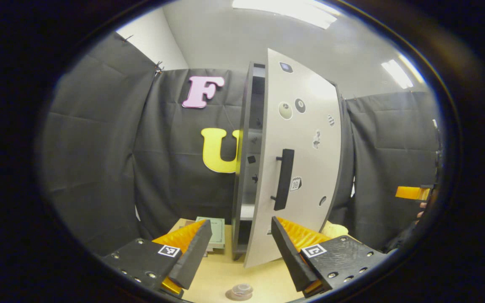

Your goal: Open the cabinet door with the right hand, grasp the bottle in the cabinet with the left hand and place it on the coaster, then close the cabinet door with the right hand.

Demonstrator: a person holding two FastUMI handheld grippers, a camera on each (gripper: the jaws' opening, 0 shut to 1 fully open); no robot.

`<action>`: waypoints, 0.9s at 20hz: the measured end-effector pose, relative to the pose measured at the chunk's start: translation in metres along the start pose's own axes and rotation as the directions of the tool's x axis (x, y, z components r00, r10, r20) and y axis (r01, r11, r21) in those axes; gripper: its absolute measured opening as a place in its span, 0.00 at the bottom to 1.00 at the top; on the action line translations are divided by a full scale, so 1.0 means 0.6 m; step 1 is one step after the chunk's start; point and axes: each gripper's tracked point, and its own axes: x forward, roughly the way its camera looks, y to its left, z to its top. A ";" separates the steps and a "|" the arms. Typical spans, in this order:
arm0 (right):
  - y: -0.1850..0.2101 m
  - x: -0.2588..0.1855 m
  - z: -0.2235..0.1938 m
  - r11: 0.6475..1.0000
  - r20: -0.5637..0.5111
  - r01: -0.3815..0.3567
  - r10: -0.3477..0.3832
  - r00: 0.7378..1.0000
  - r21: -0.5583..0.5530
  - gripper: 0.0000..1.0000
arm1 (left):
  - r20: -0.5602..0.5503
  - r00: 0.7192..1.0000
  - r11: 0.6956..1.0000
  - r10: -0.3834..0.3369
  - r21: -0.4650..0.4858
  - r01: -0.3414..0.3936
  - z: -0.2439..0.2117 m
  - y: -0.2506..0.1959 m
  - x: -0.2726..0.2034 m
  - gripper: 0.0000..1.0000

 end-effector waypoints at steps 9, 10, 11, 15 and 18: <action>-0.080 -0.003 0.003 0.998 -0.022 -0.069 0.069 0.997 0.000 0.89 | 0.035 0.990 0.990 0.139 -0.001 -0.139 0.016 -0.048 -0.061 0.87; -0.082 -0.004 0.007 0.997 -0.015 -0.072 0.072 0.997 0.002 0.89 | 0.038 0.990 0.991 0.136 -0.008 -0.135 0.018 -0.056 -0.062 0.87; -0.084 -0.005 0.010 0.997 -0.008 -0.075 0.075 0.997 0.006 0.89 | 0.044 0.990 0.991 0.131 -0.015 -0.130 0.024 -0.063 -0.063 0.87; -0.082 0.002 0.005 0.997 -0.003 -0.071 0.071 0.997 0.012 0.89 | 0.063 0.988 0.990 0.142 0.010 -0.143 0.040 -0.053 -0.067 0.91; -0.073 0.014 -0.003 0.997 -0.020 -0.072 0.072 0.997 -0.004 0.89 | 0.070 0.988 0.990 0.134 0.026 -0.136 0.039 -0.046 -0.067 0.91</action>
